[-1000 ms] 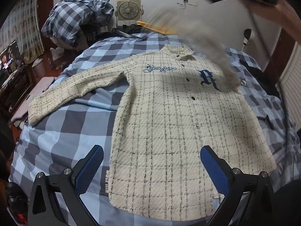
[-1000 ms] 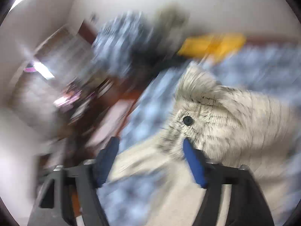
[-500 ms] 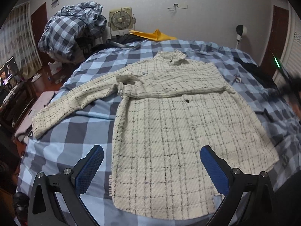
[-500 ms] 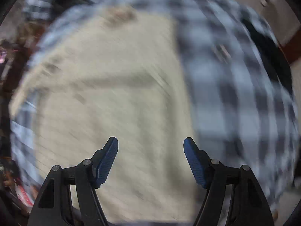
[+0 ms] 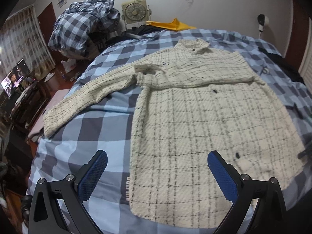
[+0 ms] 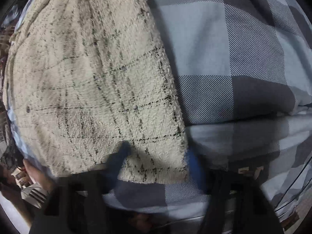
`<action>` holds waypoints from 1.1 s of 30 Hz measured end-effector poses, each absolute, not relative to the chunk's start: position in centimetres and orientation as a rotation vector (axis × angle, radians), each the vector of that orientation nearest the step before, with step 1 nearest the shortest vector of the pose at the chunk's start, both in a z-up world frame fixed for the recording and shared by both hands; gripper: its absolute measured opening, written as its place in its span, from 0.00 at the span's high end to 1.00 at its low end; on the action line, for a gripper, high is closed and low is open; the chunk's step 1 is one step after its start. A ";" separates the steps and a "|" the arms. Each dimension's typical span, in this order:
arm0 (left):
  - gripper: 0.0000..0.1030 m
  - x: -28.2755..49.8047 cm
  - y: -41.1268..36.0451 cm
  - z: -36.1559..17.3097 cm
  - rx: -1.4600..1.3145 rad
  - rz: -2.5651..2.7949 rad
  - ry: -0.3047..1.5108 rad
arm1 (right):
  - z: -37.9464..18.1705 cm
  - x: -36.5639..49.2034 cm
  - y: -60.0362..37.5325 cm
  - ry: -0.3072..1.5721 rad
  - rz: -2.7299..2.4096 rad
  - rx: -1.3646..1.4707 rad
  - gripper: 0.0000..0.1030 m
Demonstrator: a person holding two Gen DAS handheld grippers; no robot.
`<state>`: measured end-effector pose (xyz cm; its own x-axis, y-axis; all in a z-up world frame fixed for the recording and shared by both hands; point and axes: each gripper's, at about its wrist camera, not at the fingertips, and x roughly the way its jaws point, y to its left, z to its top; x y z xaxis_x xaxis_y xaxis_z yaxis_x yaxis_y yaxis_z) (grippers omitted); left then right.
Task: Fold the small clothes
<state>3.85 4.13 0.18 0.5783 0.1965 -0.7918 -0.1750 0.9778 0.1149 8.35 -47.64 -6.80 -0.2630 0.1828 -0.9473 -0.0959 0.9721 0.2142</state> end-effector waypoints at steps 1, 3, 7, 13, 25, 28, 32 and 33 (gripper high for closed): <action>0.00 3.8 4.2 0.0 0.034 0.228 0.934 | -6.7 8.3 -47.3 1.820 0.301 0.103 0.96; 0.00 3.7 4.3 -0.3 0.048 0.246 0.942 | -5.5 8.3 -46.5 1.793 0.318 0.095 0.96; 0.00 3.3 4.7 -0.1 0.040 0.257 0.939 | -2.9 7.3 -45.7 1.758 0.328 0.132 0.97; 0.00 2.9 5.1 0.3 0.035 0.262 0.932 | -5.2 5.0 -45.3 1.895 0.047 0.022 0.82; 0.00 3.5 7.9 -0.4 -0.091 0.285 0.982 | 12.9 3.0 -32.7 1.348 0.257 0.147 0.23; 0.00 3.7 8.6 -1.3 -0.126 0.282 1.014 | 11.8 2.9 -27.7 1.259 0.377 0.172 0.23; 0.00 4.0 9.1 -2.3 -0.135 0.292 1.061 | 6.3 3.2 -23.0 1.167 0.359 0.100 0.23; 0.00 4.2 9.4 -2.5 -0.145 0.295 1.070 | 4.3 2.9 -22.2 1.146 0.346 0.051 0.23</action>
